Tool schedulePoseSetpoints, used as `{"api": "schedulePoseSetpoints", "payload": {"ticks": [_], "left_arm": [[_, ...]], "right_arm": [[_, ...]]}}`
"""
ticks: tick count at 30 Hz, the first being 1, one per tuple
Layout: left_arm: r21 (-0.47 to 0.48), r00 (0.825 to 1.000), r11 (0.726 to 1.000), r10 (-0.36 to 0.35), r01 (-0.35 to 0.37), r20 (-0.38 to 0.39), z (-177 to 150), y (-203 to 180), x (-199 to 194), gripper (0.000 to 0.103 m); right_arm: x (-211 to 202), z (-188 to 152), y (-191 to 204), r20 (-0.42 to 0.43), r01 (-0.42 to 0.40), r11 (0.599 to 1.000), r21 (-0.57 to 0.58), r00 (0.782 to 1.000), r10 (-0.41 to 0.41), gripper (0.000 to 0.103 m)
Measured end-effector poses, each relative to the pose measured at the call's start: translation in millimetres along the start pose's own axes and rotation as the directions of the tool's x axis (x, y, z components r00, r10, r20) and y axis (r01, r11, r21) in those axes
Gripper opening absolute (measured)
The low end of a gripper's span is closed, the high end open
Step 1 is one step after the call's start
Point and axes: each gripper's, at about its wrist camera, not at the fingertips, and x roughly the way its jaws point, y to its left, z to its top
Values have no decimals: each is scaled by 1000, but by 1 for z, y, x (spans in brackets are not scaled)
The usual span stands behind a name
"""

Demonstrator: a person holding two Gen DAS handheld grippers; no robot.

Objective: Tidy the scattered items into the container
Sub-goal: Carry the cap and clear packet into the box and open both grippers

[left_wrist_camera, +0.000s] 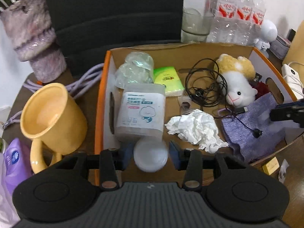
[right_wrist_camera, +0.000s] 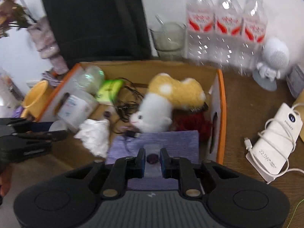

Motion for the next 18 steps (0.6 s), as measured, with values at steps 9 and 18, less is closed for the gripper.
{"api": "schedulePoseSetpoints", "payload": {"ticks": [9,18], "left_arm": [[-87,996,996,-30,23,-82,75,11,-52,93],[-160,996,987,3,-17,-91,78,7,-79,96]], "right_arm": [[-40,51,9,-50,40,999,19,998,-39,83],[-66,71,23,-135,46,989,142,990,-26,92]]}}
